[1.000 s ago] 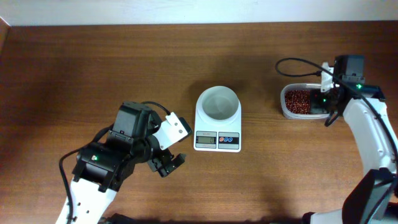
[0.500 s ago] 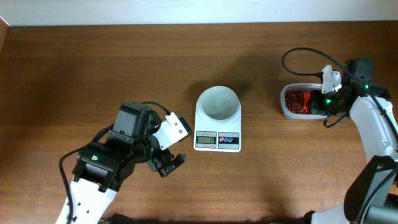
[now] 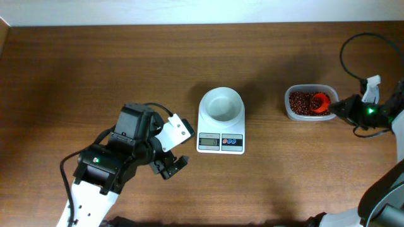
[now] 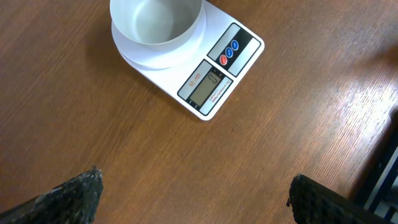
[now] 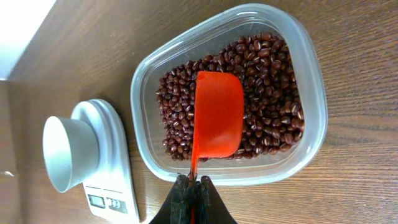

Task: Scoop and weigh 50g on scale
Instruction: 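Dip the scoop into the red beans with the right gripper, then move the filled scoop over the white bowl and tip beans in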

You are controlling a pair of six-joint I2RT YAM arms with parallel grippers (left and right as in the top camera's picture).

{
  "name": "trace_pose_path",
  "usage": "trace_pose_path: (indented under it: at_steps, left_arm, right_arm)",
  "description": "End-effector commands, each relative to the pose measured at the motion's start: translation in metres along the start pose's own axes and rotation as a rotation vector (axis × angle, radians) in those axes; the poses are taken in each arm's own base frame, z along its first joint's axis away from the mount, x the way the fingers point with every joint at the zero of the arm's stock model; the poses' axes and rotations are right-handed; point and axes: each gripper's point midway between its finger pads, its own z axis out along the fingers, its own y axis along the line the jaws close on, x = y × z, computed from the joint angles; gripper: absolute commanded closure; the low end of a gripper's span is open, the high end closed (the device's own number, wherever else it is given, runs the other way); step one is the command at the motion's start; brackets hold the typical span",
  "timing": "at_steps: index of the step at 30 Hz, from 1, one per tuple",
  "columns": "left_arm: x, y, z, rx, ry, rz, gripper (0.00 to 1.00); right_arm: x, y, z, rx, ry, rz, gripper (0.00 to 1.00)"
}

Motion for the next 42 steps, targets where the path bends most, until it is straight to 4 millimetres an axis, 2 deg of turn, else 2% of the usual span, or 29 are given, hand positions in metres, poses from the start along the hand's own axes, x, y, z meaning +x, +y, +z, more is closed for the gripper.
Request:
trace_pose_path:
  at_steps: [1,9,13,21,22,29,38,42]
  left_arm:
    - [-0.006,0.002,-0.005,-0.006,-0.023,0.016,0.01]
    - [-0.006,0.002,-0.005,-0.006,-0.023,0.016,0.01]
    - [-0.006,0.002,-0.005,-0.006,-0.023,0.016,0.01]
    - [-0.006,0.002,-0.005,-0.006,-0.023,0.016,0.01]
    - [-0.006,0.002,-0.005,-0.006,-0.023,0.016,0.01]
    - [-0.006,0.002,-0.005,-0.006,-0.023,0.017,0.01]
    - [-0.006,0.002,-0.005,-0.006,-0.023,0.016,0.01]
    - [-0.006,0.002,-0.005,-0.006,-0.023,0.016,0.01]
  right_arm:
    - [-0.003,0.003,-0.005,-0.070,-0.013,0.039,0.96]
    - [0.002,-0.002,-0.019,-0.145,-0.020,0.139,0.96]
    - [0.001,0.003,-0.031,-0.232,-0.043,0.192,0.96]
    - [0.001,0.033,-0.039,-0.407,-0.041,0.222,0.96]
    - [0.003,0.038,-0.036,-0.411,-0.026,0.212,0.96]
    - [0.030,0.110,0.000,-0.528,0.147,0.082,0.96]
    - [0.066,0.164,0.027,-0.584,0.293,-0.045,0.96]
    - [0.072,0.190,0.043,-0.607,0.319,-0.112,0.96]
